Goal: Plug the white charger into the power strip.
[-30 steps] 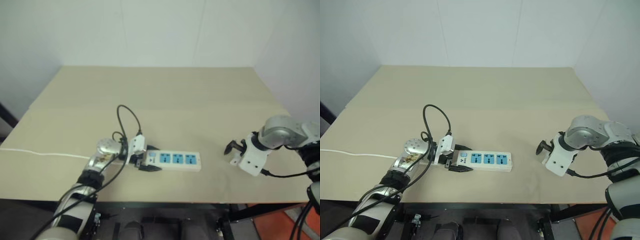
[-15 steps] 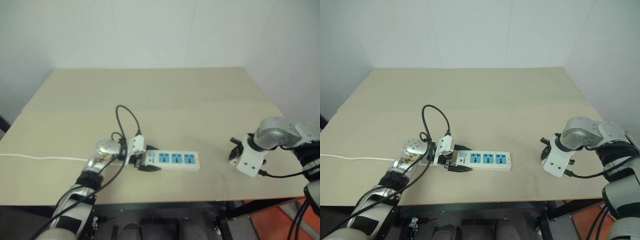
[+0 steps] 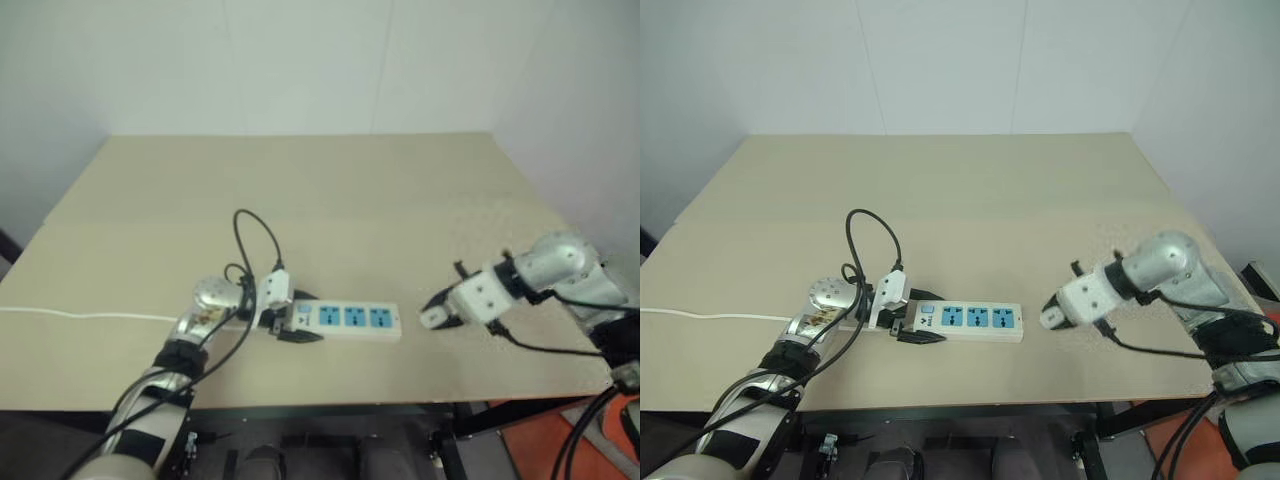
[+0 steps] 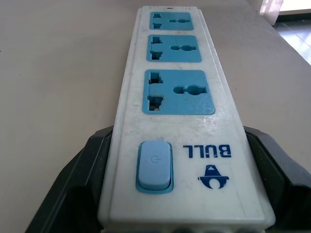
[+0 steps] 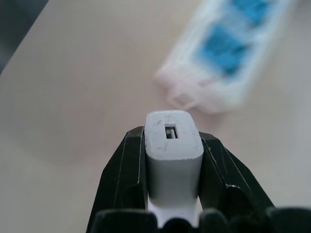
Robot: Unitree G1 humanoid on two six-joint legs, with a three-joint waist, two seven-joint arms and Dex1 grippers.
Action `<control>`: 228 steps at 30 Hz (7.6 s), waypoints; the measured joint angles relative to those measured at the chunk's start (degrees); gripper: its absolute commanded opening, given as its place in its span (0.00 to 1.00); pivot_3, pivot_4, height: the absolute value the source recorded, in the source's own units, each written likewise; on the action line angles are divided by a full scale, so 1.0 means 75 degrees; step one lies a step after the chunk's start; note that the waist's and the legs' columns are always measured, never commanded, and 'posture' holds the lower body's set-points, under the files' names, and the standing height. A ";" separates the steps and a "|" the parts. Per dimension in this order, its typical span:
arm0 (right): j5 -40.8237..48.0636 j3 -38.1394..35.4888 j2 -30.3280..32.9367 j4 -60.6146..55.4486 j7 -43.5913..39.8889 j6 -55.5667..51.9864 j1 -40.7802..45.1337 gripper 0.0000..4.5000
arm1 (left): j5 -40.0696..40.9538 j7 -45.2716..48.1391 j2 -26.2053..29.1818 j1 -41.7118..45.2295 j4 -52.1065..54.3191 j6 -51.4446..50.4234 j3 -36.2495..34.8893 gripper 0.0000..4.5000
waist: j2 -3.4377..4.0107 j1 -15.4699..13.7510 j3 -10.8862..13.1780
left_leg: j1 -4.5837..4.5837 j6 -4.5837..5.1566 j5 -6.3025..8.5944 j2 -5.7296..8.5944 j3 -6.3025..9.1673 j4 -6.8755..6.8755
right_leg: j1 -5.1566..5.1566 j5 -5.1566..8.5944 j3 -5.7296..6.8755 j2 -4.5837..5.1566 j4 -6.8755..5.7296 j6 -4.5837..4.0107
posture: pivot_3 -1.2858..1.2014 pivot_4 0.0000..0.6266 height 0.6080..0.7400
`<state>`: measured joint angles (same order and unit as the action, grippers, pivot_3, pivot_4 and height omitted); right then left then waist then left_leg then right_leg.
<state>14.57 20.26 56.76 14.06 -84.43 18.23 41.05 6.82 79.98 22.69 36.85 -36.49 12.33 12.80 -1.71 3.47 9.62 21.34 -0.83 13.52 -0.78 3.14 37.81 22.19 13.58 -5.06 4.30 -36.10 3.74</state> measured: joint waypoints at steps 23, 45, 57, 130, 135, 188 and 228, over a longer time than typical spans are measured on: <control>0.2074 -0.1590 -0.3635 -0.2498 0.3475 -0.4990 -0.1208 0.25 | 0.0042 0.0006 -0.0101 0.0080 -0.0182 -0.0344 -0.0038 0.74 | 0.0004 -0.0114 -0.0003 | 0.0031 0.0000 0.0000 -0.0003 0.0002 0.0002 | 0.0031 0.0002 0.0006 -0.0012 -0.0002 0.0009 | 0.52 0.24 1.00; 0.0912 -0.1238 -0.4750 -0.1313 0.3076 -0.4008 -0.1660 0.25 | 0.0059 -0.0195 -0.0053 -0.0189 0.0246 -0.0572 -0.0127 0.74 | 0.0007 -0.0094 -0.0005 | 0.0021 0.0000 0.0000 -0.0007 0.0001 0.0001 | 0.0025 0.0016 0.0005 -0.0017 -0.0001 0.0032 | 0.52 0.24 1.00; 0.0544 -0.1229 -0.5112 -0.0581 0.3009 -0.3707 -0.1435 0.25 | 0.0059 -0.0150 -0.0044 -0.0189 0.0250 -0.0617 -0.0093 0.74 | 0.0008 -0.0082 -0.0004 | 0.0021 0.0000 0.0000 -0.0009 0.0002 -0.0001 | 0.0026 0.0020 0.0005 -0.0018 0.0000 0.0037 | 0.52 0.24 1.00; 0.0322 -0.1044 -0.4818 0.1366 0.1727 -0.2457 -0.0967 0.25 | 0.0143 -0.0227 -0.0007 -0.0219 0.0435 -0.0679 0.0104 0.74 | 0.0017 -0.0124 -0.0014 | 0.0001 -0.0005 0.0006 -0.0008 0.0001 -0.0017 | 0.0004 0.0037 0.0006 -0.0013 0.0018 0.0058 | 0.52 0.24 1.00; 0.0316 -0.0956 -0.4819 0.1369 0.1759 -0.2456 -0.0868 0.25 | 0.0170 -0.0227 0.0023 -0.0228 0.0433 -0.0681 0.0103 0.74 | 0.0017 -0.0117 -0.0014 | 0.0000 -0.0005 0.0006 -0.0009 0.0001 -0.0017 | 0.0005 0.0038 0.0006 -0.0014 0.0016 0.0058 | 0.52 0.24 1.00; -0.0281 -0.0678 -0.4536 0.0896 0.1707 -0.2366 -0.1137 1.00 | 0.0335 0.0193 0.0415 -0.0284 0.0496 -0.1386 0.0077 0.99 | 0.0016 0.0009 -0.0041 | -0.0015 -0.0006 0.0006 -0.0032 0.0001 -0.0030 | 0.0005 0.0048 0.0000 -0.0043 0.0018 0.0051 | 0.52 0.24 1.00; 0.2365 -0.5545 -0.0240 -0.4139 0.1516 -0.5606 -0.5736 1.00 | 0.1973 0.1242 0.3460 -0.1448 0.3855 -0.2927 -0.1543 0.99 | 0.0033 -0.0144 0.0149 | 0.0156 -0.0005 0.0005 -0.0023 -0.0006 -0.0006 | 0.0159 0.0044 0.0005 -0.0024 0.0006 0.0053 | 0.52 0.24 1.00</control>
